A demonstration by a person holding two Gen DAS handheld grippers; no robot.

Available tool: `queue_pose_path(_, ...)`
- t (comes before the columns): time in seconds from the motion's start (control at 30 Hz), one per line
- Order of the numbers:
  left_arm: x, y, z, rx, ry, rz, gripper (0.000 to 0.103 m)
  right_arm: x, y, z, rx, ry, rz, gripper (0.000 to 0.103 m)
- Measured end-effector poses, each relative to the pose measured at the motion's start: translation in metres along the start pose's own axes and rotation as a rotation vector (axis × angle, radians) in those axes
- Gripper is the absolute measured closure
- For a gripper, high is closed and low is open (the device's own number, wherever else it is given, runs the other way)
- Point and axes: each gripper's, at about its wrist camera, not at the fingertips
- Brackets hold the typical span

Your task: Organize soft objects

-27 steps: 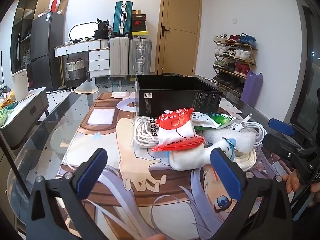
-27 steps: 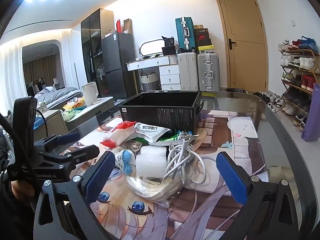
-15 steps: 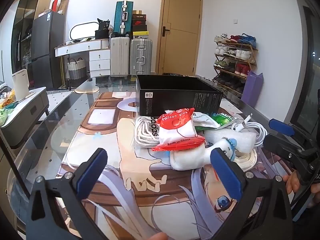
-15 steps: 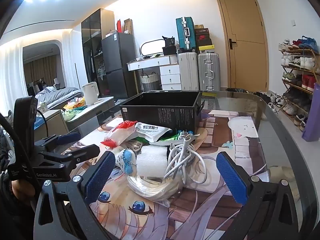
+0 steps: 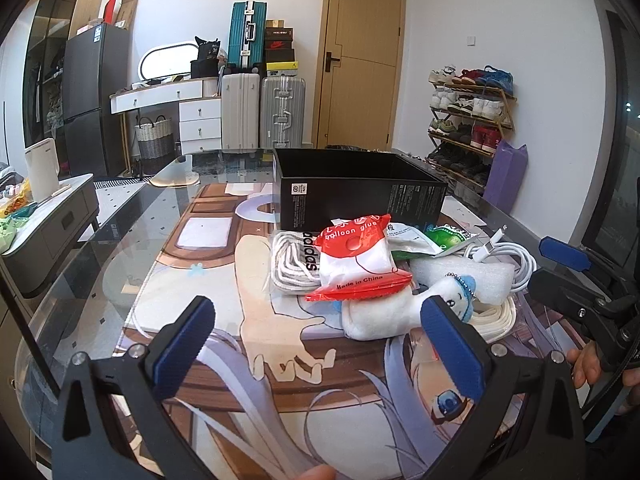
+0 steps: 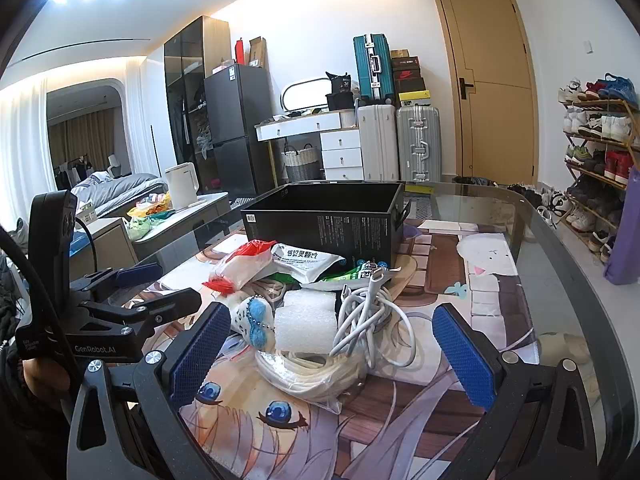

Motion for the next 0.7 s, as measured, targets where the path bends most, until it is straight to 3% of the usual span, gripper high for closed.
queue_pose_path(0.7, 0.0007, 0.0006, -0.0020, -0.001, 0.000, -0.003, 0.000, 0.0003, 0.0001, -0.0004, 0.000, 0.000, -0.001, 0.001)
Point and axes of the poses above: each gripper's, at about its wrist camera, not at the fingertips, and x roughly against the way its jaws point, y to its left, z to its underside, and after that the axes turned 1 degree about x, right-handed
